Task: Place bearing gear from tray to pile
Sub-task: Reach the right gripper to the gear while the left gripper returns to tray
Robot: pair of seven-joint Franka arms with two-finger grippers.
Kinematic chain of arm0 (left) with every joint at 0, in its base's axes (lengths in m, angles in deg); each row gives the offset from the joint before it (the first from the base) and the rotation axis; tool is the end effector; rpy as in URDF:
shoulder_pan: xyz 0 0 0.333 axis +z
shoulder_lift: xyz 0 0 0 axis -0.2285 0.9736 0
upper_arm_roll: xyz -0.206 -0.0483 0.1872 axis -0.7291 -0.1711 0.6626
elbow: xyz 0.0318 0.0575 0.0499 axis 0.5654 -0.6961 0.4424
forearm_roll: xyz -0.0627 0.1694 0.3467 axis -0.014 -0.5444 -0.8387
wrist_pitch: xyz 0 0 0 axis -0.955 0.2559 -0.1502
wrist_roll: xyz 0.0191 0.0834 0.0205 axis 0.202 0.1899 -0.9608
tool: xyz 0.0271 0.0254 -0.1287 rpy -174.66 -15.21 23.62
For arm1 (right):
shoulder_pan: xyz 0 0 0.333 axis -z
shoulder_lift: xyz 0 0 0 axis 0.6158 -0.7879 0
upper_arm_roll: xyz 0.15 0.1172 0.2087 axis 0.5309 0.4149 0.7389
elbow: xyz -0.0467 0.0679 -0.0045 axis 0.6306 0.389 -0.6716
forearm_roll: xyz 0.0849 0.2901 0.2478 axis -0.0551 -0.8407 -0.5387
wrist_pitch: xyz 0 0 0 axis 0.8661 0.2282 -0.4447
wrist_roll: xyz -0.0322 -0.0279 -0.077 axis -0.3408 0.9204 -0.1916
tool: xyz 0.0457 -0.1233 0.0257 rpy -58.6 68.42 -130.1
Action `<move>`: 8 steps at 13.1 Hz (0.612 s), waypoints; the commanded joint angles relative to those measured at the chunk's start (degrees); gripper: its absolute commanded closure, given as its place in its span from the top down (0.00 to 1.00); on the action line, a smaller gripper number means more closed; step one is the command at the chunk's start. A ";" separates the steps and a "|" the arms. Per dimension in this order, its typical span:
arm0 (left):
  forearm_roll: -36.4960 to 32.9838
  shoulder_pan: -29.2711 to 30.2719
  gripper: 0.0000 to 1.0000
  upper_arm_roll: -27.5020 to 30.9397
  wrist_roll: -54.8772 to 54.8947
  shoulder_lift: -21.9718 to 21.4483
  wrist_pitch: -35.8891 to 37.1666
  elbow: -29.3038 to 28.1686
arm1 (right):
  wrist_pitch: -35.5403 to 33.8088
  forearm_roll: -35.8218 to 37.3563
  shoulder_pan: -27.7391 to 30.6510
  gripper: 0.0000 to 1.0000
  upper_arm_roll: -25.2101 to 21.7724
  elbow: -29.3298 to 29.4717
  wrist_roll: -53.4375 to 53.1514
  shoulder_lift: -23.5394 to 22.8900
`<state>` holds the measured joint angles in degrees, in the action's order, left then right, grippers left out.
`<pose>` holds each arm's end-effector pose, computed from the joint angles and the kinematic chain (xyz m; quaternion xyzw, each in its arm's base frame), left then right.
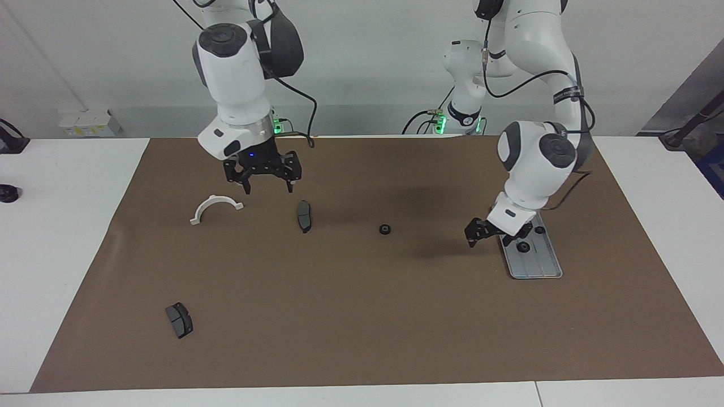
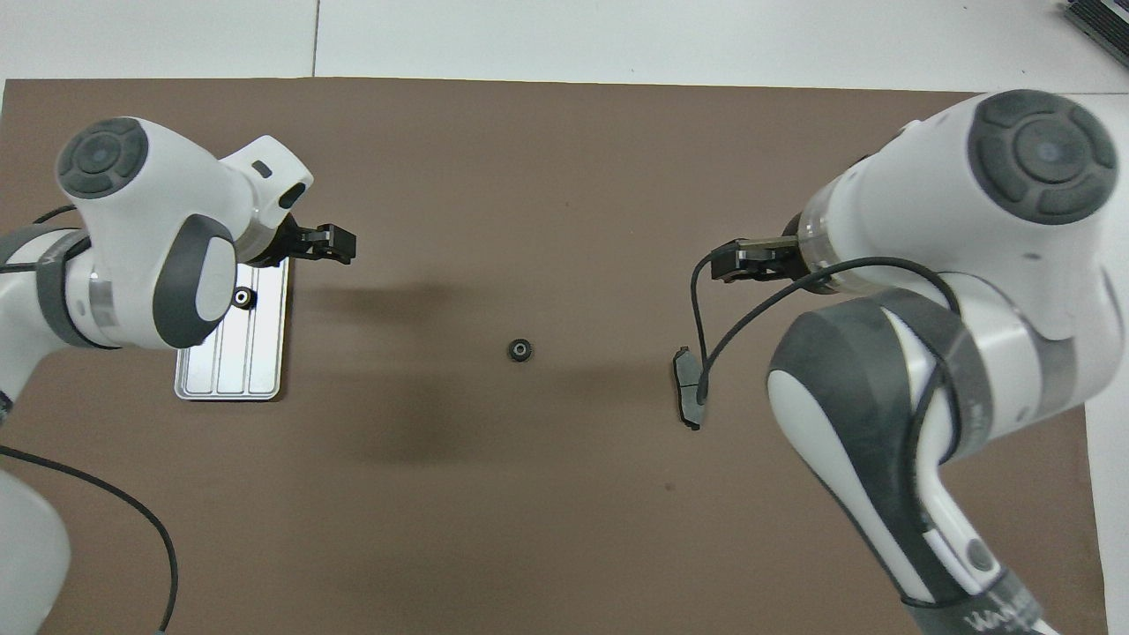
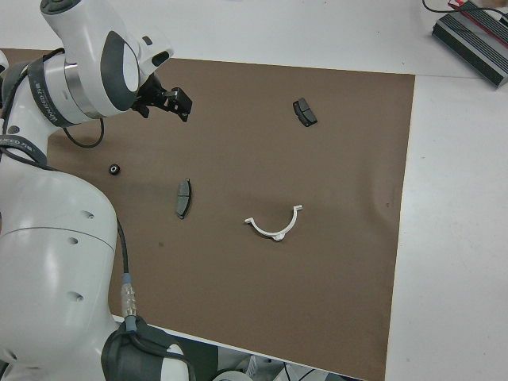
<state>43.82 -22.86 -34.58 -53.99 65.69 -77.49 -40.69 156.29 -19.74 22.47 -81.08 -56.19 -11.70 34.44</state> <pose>0.6184 -0.0941 0.3222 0.9988 -0.0253 0.0152 0.0380 0.5735 0.2019 0.4668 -0.9994 -0.0004 -0.0329 0.0061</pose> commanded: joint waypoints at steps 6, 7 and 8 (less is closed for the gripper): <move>-0.22 8.16 1.00 -0.74 6.86 -1.02 -9.27 -8.63 | 11.76 0.06 -11.61 1.00 -0.09 0.00 -14.00 -10.25; -0.22 8.68 1.00 -0.74 6.95 -0.50 -10.23 -8.63 | 13.87 0.15 -12.92 1.00 -0.18 -0.08 -15.94 -11.57; -0.22 9.21 1.00 -0.74 7.30 0.03 -10.93 -8.63 | 15.11 0.24 -13.29 1.00 -0.09 0.00 -17.09 -12.63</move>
<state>43.83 -15.04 -34.68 -47.81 65.70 -85.97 -48.12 168.86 -19.69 10.04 -81.07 -56.38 -26.15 23.61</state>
